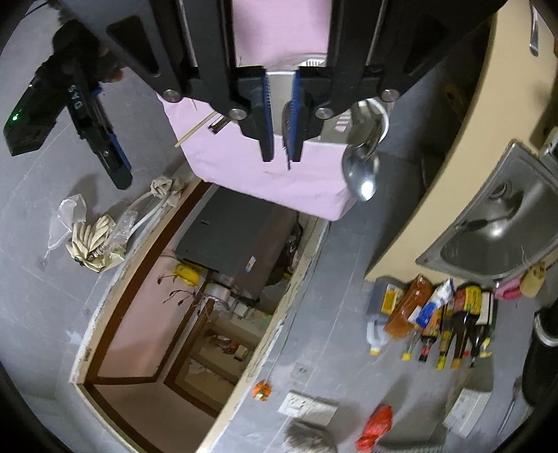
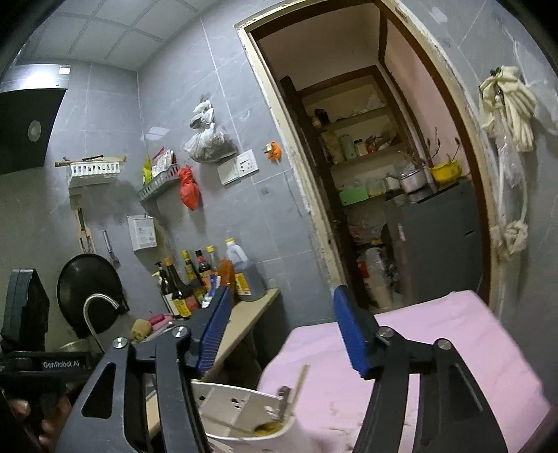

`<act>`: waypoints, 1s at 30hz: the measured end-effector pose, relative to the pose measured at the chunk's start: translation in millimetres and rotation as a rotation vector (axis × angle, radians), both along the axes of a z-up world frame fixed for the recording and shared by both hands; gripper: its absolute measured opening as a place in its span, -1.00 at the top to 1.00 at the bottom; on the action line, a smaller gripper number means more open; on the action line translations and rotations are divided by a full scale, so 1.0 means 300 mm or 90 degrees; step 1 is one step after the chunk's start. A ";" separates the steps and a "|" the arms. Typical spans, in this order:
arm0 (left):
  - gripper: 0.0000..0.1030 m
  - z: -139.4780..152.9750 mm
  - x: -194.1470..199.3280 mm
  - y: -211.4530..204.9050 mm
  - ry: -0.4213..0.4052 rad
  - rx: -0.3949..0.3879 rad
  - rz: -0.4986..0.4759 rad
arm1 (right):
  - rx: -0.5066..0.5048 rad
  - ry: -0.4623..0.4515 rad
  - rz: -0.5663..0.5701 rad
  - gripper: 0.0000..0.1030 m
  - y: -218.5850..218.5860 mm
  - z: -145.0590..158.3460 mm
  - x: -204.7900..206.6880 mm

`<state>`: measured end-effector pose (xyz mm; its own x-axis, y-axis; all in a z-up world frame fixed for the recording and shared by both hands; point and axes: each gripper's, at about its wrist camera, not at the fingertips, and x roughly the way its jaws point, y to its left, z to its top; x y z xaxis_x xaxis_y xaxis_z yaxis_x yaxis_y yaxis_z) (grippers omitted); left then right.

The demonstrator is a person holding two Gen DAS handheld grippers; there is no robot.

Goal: Organize utensils
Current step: 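Open the right gripper to drop the chopstick while the left gripper releases the fork, then move both grippers back over the remaining wooden chopsticks on the cloth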

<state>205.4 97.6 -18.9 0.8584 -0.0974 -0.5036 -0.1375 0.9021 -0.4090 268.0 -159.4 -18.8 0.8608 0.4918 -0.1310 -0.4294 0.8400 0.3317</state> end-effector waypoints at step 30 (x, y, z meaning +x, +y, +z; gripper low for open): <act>-0.91 0.064 0.007 -0.587 -0.111 0.176 0.010 | -0.143 0.031 -0.149 -0.97 -0.591 0.070 -0.063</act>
